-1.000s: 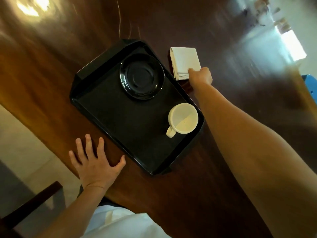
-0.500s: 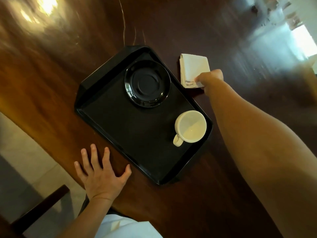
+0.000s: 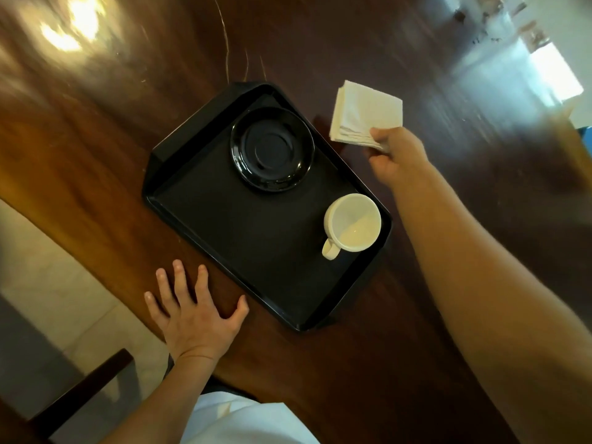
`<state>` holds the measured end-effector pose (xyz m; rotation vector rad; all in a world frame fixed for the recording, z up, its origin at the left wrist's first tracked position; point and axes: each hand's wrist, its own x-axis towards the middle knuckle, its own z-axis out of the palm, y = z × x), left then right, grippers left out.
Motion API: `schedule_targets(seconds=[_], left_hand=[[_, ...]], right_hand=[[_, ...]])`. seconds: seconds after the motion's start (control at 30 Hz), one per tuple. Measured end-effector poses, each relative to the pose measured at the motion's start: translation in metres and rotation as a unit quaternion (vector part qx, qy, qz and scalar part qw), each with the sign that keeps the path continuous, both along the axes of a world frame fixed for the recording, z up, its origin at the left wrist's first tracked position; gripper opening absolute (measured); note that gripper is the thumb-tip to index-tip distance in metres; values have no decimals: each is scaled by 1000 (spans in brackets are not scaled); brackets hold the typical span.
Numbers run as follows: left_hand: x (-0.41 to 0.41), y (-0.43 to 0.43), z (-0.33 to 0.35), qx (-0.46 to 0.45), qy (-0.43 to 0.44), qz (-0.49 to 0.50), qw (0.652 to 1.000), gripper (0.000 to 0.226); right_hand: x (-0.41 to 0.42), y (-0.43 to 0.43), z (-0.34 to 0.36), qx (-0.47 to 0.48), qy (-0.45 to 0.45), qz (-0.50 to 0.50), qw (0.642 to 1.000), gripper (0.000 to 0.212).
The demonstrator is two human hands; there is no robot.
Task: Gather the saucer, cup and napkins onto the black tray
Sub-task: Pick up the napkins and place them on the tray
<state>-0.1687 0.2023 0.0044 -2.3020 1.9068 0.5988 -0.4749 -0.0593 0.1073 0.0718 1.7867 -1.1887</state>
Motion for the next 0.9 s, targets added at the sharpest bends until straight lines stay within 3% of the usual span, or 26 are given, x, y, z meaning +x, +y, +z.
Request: schedule_targets(seconds=[0.2,0.3,0.47,0.7,0.9], left_hand=[[0,0,0,-9,-1,-2,1000,96],[0,0,1,-6,-5,-6,1000,97],[-1,1,1,-11,-11,-1,1000,95],[-2,2,-1,-23,-13,0,1000,95],[-3,2,-2,-36,-9,6,999,93]], right_hand=[[60,83,27,-57,-51,133,988,31],[83,120,29,-34,-66,196,978,30],[117,167,1,34,-104,218,970,24],[135,186,-23,71,-106,137,982,28],[147,194,-32,77,-104,40,991,51]])
